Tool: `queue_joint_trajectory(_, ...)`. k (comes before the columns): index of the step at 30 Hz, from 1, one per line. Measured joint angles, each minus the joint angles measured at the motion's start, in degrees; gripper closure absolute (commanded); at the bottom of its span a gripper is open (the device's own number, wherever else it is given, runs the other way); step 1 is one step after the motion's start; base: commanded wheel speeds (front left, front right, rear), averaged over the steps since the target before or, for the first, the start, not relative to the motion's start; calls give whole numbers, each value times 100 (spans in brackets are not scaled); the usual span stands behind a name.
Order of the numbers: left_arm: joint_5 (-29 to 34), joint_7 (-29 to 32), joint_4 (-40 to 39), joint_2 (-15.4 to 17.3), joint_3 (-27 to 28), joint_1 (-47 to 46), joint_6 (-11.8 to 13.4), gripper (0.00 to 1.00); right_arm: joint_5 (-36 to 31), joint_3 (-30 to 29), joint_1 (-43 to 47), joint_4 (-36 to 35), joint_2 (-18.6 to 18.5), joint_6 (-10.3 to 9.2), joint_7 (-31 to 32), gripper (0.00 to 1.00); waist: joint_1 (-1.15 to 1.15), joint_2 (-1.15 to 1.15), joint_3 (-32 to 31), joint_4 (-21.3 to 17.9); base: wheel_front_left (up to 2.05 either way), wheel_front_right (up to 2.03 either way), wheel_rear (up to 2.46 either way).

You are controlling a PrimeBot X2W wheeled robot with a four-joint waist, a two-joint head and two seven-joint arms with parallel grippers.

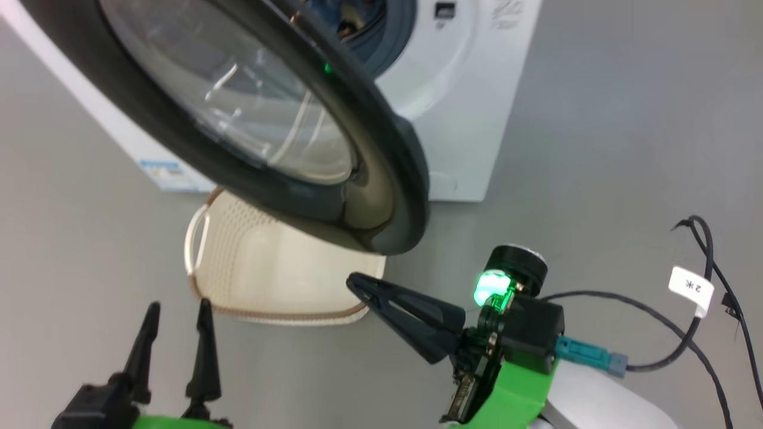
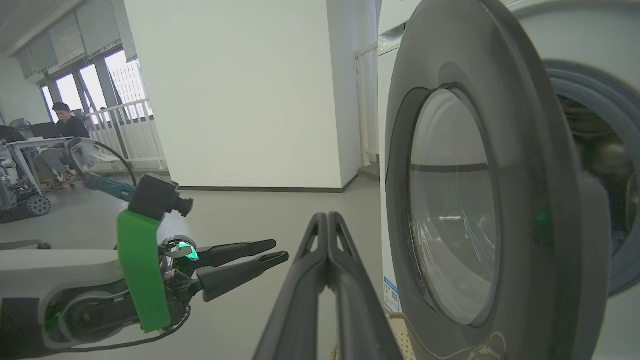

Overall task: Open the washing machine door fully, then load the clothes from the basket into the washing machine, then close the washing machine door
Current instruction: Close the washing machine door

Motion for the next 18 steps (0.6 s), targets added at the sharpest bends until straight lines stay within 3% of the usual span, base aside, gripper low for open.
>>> queue_joint_trajectory(8, -151, 0, -2, -11, -289, -377, 60, 0, 34, -80, -375, 465, -37, 0, 1, 100, 0, 0, 579, 317, 0, 0, 0)
queue_joint_trajectory(18, -252, 0, 20, -24, -319, -557, 4, 0, -214, -1026, -426, 903, 99, 0, 0, 100, 0, 0, 1075, 544, 0, 0, 0)
